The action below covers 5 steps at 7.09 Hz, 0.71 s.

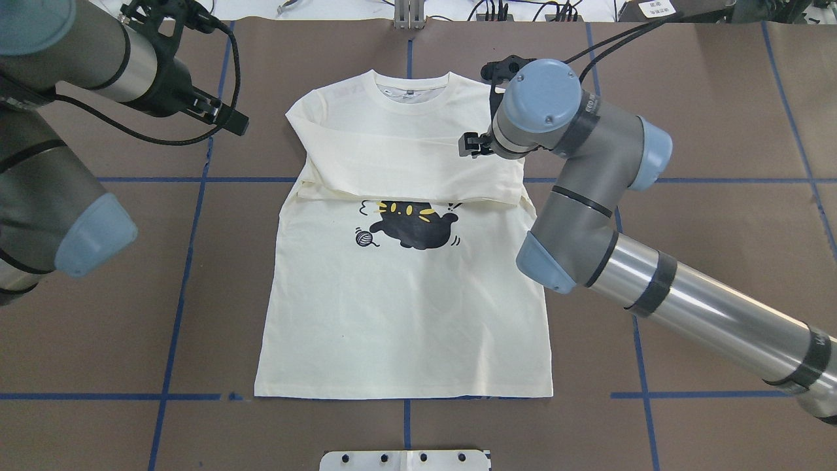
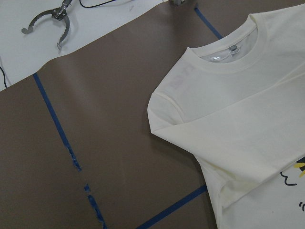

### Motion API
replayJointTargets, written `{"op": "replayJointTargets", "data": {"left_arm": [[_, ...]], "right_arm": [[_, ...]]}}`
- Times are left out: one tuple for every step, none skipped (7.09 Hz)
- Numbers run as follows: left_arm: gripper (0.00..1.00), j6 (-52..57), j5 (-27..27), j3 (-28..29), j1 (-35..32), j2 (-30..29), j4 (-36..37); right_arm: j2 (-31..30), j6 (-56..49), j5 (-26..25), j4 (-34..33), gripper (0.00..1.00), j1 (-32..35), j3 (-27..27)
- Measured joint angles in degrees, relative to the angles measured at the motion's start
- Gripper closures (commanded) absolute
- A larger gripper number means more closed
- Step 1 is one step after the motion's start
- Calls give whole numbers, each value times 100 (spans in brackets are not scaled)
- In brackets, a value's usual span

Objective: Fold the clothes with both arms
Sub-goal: 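Move both grippers down to the hem corners nearest the robot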

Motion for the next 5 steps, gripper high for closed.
{"op": "replayJointTargets", "data": {"left_arm": [[0, -676, 173, -94, 332, 120, -230], [0, -1364, 457, -245, 737, 343, -539], [0, -2043, 803, -441, 1167, 587, -757], [0, -2651, 1177, -667, 1613, 839, -857], [8, -3200, 1545, -854, 2074, 1111, -993]], "right_arm": [[-605, 306, 241, 69, 0, -24, 762], [-1308, 738, 371, 98, 0, -130, 1592], [-2028, 1339, 321, 172, 1, -372, 2366], [-2671, 1974, 61, 405, 4, -737, 2943], [-3282, 2507, -249, 789, 7, -1136, 3320]]}}
